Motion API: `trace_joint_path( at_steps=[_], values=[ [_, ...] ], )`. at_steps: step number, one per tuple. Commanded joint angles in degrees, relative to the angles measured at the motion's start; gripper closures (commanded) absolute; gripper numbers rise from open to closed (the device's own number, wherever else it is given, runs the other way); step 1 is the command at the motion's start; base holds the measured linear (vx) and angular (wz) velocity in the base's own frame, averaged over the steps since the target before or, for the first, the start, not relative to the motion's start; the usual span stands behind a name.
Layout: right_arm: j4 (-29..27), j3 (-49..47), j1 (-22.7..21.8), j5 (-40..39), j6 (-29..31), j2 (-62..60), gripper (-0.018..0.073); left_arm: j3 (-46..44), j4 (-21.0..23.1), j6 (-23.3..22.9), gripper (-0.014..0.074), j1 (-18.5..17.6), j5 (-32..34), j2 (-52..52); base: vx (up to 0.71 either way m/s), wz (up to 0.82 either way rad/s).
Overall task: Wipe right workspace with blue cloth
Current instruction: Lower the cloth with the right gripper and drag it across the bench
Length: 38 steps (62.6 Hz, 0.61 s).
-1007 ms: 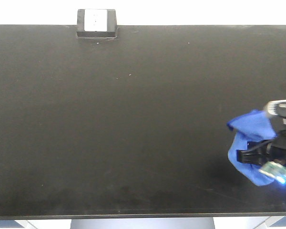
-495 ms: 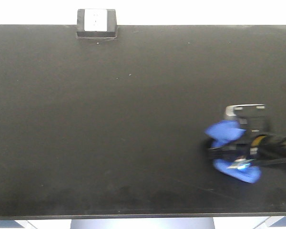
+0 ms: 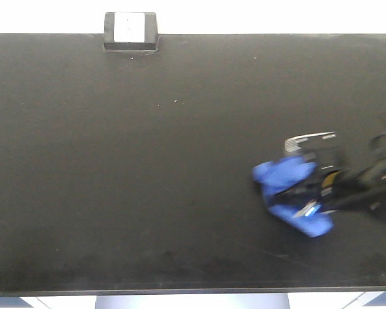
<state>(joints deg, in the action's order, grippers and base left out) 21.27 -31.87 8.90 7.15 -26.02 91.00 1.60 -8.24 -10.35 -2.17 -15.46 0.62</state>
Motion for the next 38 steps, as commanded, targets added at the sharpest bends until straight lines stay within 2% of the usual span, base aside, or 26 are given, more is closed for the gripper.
trace_joint_path(
  at_steps=[1, 5, 9, 16, 24, 30, 34, 38],
  values=[
    [1.1, -0.6, -7.5, 3.3, 0.4, -1.1, 0.0561, 1.7, -0.1, -0.5, 0.0602, -0.3, 4.9, 0.9, 0.0, 0.0],
    [-0.3, -0.6, -10.6, 2.2, 0.2, -1.5, 0.0561, 1.7, -0.1, -0.5, 0.0602, -0.3, 4.9, 0.9, 0.0, 0.0],
    [-1.7, -0.6, -10.4, 1.4, 0.5, -1.6, 0.0561, 1.7, -0.1, -0.5, 0.0602, -0.3, 4.9, 0.9, 0.0, 0.0],
    [-2.5, -0.6, -3.6, -1.3, 1.8, -1.6, 0.0561, 1.7, -0.1, -0.5, 0.0602, -0.3, 4.9, 0.9, 0.0, 0.0],
    [-2.0, -0.7, 9.6, -7.5, 2.2, -1.3, 0.0561, 1.7, -0.1, -0.5, 0.0602, -0.3, 4.9, 0.9, 0.0, 0.0],
    [-1.6, -0.8, 16.8, -11.6, 2.2, -1.1, 0.0561, 1.7, -0.1, -0.5, 0.0602, -0.3, 4.9, 0.9, 0.0, 0.0],
    [-1.6, -0.8, 18.6, -12.5, 2.3, -1.1, 0.0561, 1.7, -0.1, -0.5, 0.0602, -0.3, 4.9, 0.9, 0.0, 0.0],
    [-1.5, -0.8, 18.3, -11.5, 3.4, -1.1, 0.0561, 1.7, -0.1, -0.5, 0.0602, -0.3, 4.9, 0.9, 0.0, 0.0]
  ],
)
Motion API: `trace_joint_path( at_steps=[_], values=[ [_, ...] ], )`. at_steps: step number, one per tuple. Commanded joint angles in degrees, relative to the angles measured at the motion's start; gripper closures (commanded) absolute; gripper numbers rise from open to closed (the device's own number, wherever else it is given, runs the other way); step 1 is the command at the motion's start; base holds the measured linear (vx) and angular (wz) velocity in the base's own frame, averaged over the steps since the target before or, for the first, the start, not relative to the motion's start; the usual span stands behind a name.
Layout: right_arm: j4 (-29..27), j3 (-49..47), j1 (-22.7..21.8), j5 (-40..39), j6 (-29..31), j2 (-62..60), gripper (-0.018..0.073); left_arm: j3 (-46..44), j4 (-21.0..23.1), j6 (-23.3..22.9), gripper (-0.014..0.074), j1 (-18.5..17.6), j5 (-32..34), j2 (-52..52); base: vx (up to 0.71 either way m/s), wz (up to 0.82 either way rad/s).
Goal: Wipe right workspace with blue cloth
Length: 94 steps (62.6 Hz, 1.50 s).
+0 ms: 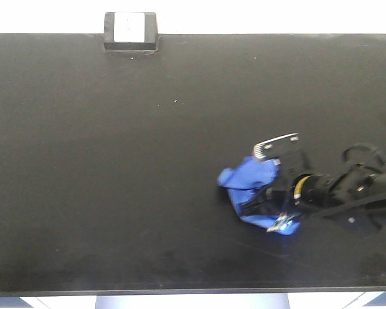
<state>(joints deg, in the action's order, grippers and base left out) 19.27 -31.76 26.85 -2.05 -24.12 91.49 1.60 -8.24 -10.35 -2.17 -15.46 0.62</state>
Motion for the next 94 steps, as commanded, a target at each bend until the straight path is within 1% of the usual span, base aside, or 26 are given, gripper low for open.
trace_joint_path(
  at_steps=[1, 5, 11, 13, 17, 20, 23, 31, 39, 46, 54, 61, 63, 68, 76, 82, 90, 93, 94],
  values=[
    [0.5, -1.0, -0.1, -1.9, 2.5, -1.6, 0.0561, 1.7, -0.1, -0.5, 0.0602, -0.3, 4.9, 0.9, 0.0, 0.0],
    [0.5, -1.0, -2.6, 0.6, 5.0, -1.6, 0.0561, 1.7, -0.1, -0.5, 0.0602, -0.3, 4.9, 0.9, 0.0, 0.0],
    [0.6, -1.0, -9.4, 4.4, 7.9, -1.6, 0.0561, 1.7, -0.1, -0.5, 0.0602, -0.3, 4.9, 0.9, 0.0, 0.0],
    [0.6, -0.9, -12.6, 5.0, 8.3, -1.6, 0.0561, 1.7, -0.1, -0.5, 0.0602, -0.3, 4.9, 0.9, 0.0, 0.0],
    [-0.1, -0.8, -17.5, 5.5, 8.2, -1.6, 0.0561, 1.7, -0.1, -0.5, 0.0602, -0.3, 4.9, 0.9, 0.0, 0.0],
    [-0.8, -0.8, -20.7, 5.3, 8.2, -1.8, 0.0561, 1.7, -0.1, -0.5, 0.0602, -0.3, 4.9, 0.9, 0.0, 0.0],
    [-1.5, -0.8, -22.5, 4.8, 8.3, -2.1, 0.056, 1.7, -0.1, -0.5, 0.0602, -0.3, 4.9, 0.9, 0.0, 0.0],
    [-1.6, -0.8, -22.5, 2.9, 8.9, -3.1, 0.0537, 1.7, -0.1, -0.5, 0.0602, -0.3, 4.9, 0.9, 0.0, 0.0],
    [-2.1, -0.8, -22.5, 2.7, 8.7, -4.1, 0.0449, 1.7, -0.1, -0.5, 0.0602, -0.3, 4.9, 0.9, 0.0, 0.0],
    [-2.2, -0.8, -22.5, 3.0, 8.7, -5.3, 0.0309, 1.7, -0.1, -0.5, 0.0602, -0.3, 4.9, 0.9, 0.0, 0.0],
    [-2.2, -0.8, -22.5, 3.4, 8.7, -7.7, 0.0099, 1.7, -0.1, -0.5, 0.0602, -0.3, 4.9, 0.9, 0.0, 0.0],
    [-2.2, -0.8, -22.5, 5.0, 8.8, -12.1, -0.0044, 1.7, -0.1, -0.5, 0.0602, -0.3, 4.9, 0.9, 0.0, 0.0],
    [-2.2, -0.8, -22.5, 5.5, 8.9, -13.5, -0.0078, 1.7, -0.1, -0.5, 0.0602, -0.3, 4.9, 0.9, 0.0, 0.0],
    [-2.1, -0.8, -22.5, 7.6, 8.9, -18.8, -0.0113, 1.7, -0.1, -0.5, 0.0602, -0.3, 4.9, 0.9, 0.0, 0.0],
    [-3.1, -0.8, -22.5, 12.3, 8.9, -28.5, -0.0083, 1.7, -0.1, -0.5, 0.0602, -0.3, 4.9, 0.9, 0.0, 0.0],
    [-4.4, -0.8, -22.5, 16.9, 9.0, -38.2, -0.0004, 1.7, -0.1, -0.5, 0.0602, -0.3, 4.9, 0.9, 0.0, 0.0],
    [-4.3, -0.7, -22.5, 21.5, 9.5, -50.5, 0.0221, 1.7, -0.1, -0.5, 0.0602, -0.3, 4.9, 0.9, 0.0, 0.0],
    [-4.3, -0.7, -22.5, 22.7, 9.6, -54.5, 0.0337, 1.7, -0.1, -0.5, 0.0602, -0.3, 4.9, 0.9, 0.0, 0.0],
    [-4.3, -0.7, -22.5, 22.9, 9.6, -55.5, 0.0389, 1.7, -0.1, -0.5, 0.0602, -0.3, 4.9, 0.9, 0.0, 0.0]
  ],
)
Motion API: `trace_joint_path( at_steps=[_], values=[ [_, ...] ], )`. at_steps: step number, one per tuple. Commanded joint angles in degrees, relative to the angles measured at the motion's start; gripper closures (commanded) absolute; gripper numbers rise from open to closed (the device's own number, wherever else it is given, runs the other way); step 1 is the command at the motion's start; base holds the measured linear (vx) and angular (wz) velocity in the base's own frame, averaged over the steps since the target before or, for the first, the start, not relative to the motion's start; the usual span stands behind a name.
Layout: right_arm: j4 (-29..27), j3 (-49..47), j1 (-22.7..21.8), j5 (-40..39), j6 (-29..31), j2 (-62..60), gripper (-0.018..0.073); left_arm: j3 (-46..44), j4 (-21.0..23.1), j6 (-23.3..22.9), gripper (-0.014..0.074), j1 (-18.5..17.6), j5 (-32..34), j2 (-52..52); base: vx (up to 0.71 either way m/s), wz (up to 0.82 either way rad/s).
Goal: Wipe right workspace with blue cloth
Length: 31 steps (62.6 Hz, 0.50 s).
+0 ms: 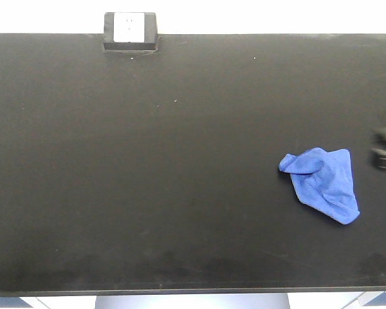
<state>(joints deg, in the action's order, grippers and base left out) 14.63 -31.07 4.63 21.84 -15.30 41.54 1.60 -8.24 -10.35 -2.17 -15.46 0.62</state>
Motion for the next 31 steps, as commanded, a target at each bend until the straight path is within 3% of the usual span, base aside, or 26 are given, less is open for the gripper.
trace_joint_path(
  at_steps=[1, 5, 17, 31],
  values=[
    [0.4, -1.4, -0.3, -0.8, 0.8, -6.4, 0.0424, 1.7, -0.1, -0.5, 0.0602, -0.3, 4.9, 0.9, 0.0, 0.0],
    [0.5, -1.4, -0.4, -1.1, 0.8, -9.2, 0.0572, 1.7, -0.1, -0.5, 0.0602, -0.3, 4.9, 0.9, 0.0, 0.0],
    [1.2, -1.4, -0.4, -5.7, 0.5, -9.0, 0.057, 1.7, -0.1, -0.5, 0.0602, -0.3, 4.9, 0.9, 0.0, 0.0],
    [1.2, -1.4, -0.4, -5.9, 0.5, -9.0, 0.0567, 1.7, -0.1, -0.5, 0.0602, -0.3, 4.9, 0.9, 0.0, 0.0]
  ],
)
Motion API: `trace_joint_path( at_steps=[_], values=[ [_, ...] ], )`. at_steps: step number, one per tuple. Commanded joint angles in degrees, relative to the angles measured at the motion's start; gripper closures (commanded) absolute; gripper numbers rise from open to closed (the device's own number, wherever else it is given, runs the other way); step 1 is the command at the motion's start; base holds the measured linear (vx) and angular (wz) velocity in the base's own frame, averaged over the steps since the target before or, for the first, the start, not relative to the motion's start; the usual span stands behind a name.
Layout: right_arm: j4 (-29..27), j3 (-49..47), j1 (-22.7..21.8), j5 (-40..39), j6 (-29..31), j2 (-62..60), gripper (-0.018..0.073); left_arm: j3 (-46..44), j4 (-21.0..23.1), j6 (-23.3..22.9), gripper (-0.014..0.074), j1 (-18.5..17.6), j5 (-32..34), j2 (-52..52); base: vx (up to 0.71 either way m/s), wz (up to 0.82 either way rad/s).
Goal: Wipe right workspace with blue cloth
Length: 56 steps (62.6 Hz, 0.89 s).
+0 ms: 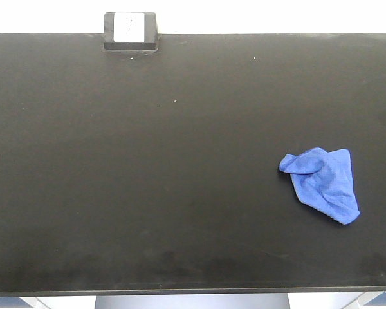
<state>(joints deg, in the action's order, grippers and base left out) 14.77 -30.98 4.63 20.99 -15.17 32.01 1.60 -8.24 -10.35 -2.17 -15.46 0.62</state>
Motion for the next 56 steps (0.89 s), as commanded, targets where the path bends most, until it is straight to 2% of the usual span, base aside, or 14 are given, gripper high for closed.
trace_joint_path(
  at_steps=[1, 27, 35, 40, 45, 51, 56],
  values=[
    [1.0, -1.5, -0.4, -5.0, 0.4, 0.5, 0.0567, 1.7, -0.1, -0.5, 0.0602, -0.3, 4.9, 0.9, 0.0, 0.0],
    [2.0, -1.5, -0.5, -4.9, 0.6, 0.5, 0.0567, 1.7, -0.1, -0.5, 0.0602, -0.3, 4.9, 0.9, 0.0, 0.0],
    [0.4, -1.5, -0.5, -5.2, 0.1, 0.4, 0.0567, 1.7, -0.1, -0.5, 0.0602, -0.3, 4.9, 0.9, 0.0, 0.0],
    [-1.0, -1.5, -0.5, -5.4, 2.0, -1.3, 0.0567, 1.7, -0.1, -0.5, 0.0602, -0.3, 4.9, 0.9, 0.0, 0.0],
    [-4.6, -0.7, -0.5, -5.7, 6.3, -4.2, 0.0567, 1.7, -0.1, -0.5, 0.0602, -0.3, 4.9, 0.9, 0.0, 0.0],
    [-9.2, 2.9, -0.5, -6.7, 12.8, -9.1, 0.0567, 1.7, -0.1, -0.5, 0.0602, -0.3, 4.9, 0.9, 0.0, 0.0],
    [-10.7, 8.0, -0.5, -7.8, 14.4, -14.4, 0.0567, 1.7, -0.1, -0.5, 0.0602, -0.3, 4.9, 0.9, 0.0, 0.0]
  ],
)
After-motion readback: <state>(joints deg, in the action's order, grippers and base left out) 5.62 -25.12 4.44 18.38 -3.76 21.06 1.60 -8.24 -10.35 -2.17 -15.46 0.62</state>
